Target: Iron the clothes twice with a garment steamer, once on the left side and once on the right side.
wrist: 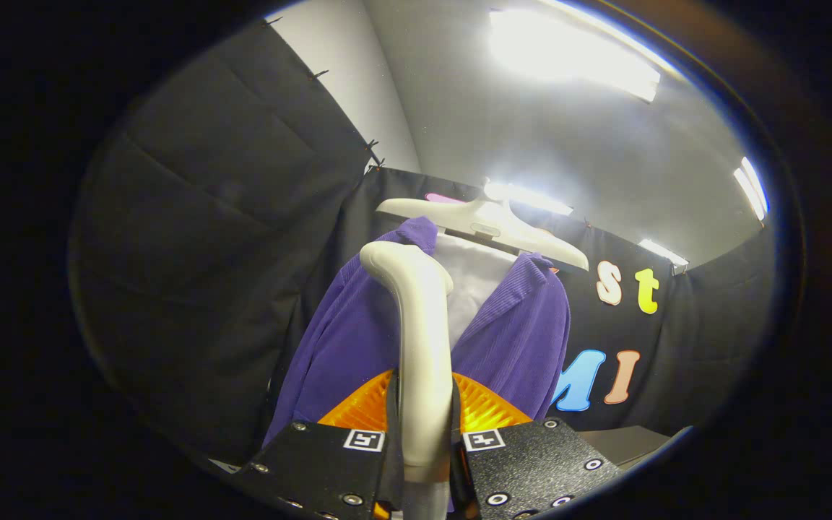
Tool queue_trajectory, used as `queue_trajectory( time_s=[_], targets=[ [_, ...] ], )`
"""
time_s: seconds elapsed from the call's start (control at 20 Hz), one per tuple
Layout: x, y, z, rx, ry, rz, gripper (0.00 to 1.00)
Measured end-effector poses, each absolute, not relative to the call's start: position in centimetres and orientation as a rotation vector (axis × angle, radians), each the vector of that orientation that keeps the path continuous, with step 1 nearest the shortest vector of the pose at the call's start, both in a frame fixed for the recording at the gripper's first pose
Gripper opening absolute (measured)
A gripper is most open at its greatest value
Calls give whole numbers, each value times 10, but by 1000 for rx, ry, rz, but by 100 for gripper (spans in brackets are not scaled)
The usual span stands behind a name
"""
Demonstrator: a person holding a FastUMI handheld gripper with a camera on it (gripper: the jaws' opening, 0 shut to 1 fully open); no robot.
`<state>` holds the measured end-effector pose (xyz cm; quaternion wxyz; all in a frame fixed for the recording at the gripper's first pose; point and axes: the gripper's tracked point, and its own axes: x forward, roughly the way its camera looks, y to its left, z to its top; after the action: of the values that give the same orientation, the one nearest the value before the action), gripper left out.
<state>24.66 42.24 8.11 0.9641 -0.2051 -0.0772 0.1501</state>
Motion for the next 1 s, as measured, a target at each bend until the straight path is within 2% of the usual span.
queue_trajectory(
  time_s=[1.0],
  targets=[
    [225, 405, -103, -553, 112, 366, 25]
  ],
)
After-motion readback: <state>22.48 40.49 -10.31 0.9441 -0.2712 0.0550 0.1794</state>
